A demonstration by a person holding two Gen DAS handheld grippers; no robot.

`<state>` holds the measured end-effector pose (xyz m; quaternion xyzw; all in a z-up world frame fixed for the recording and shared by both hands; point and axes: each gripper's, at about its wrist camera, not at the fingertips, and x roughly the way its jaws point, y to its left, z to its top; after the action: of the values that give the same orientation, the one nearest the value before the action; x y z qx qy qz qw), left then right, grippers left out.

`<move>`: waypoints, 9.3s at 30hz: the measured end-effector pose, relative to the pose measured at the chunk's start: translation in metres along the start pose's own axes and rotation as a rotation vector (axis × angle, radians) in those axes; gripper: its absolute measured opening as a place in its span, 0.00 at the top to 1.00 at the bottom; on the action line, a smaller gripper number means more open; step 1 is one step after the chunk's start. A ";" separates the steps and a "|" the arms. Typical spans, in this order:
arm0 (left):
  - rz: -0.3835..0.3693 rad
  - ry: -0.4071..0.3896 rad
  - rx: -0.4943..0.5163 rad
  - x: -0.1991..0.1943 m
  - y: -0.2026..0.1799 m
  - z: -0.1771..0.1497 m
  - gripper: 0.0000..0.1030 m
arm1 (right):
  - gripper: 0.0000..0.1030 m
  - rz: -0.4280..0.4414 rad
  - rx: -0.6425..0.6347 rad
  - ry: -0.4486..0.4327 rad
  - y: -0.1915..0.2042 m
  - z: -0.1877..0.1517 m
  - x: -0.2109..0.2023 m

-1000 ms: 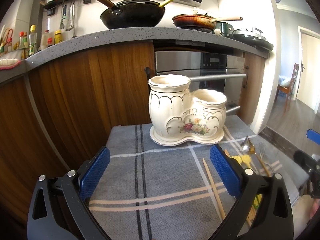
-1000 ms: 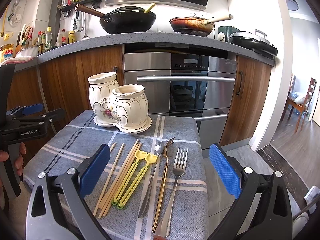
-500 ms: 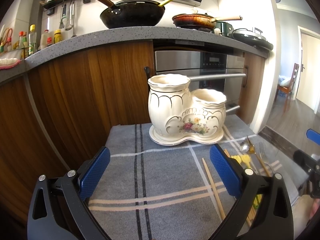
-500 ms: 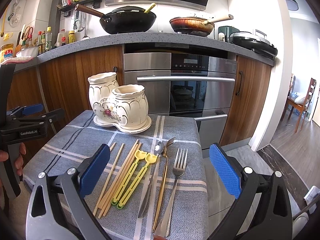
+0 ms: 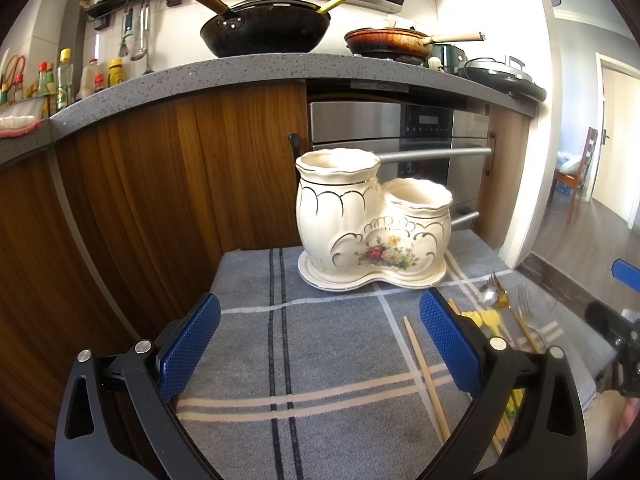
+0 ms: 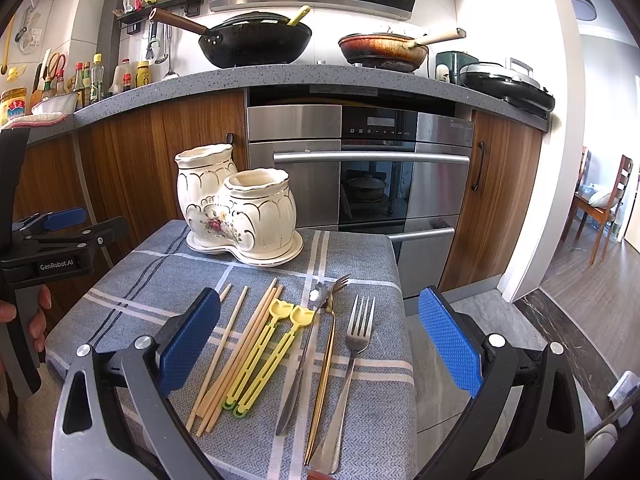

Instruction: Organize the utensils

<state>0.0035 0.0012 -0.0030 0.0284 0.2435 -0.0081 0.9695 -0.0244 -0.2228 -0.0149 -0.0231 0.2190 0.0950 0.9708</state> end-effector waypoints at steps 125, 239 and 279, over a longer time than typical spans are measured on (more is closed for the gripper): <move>-0.414 -0.256 -0.157 0.086 0.053 0.151 0.95 | 0.95 0.235 0.072 -0.184 0.016 0.165 0.097; -0.192 0.383 0.049 0.079 -0.063 -0.050 0.07 | 0.05 0.073 0.128 0.393 -0.061 -0.034 0.095; -0.329 0.497 0.326 0.092 -0.072 -0.038 0.91 | 0.93 0.147 0.046 0.506 -0.034 -0.019 0.130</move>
<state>0.0644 -0.0687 -0.0839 0.1446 0.4694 -0.1963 0.8487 0.0899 -0.2348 -0.0878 -0.0081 0.4579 0.1512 0.8760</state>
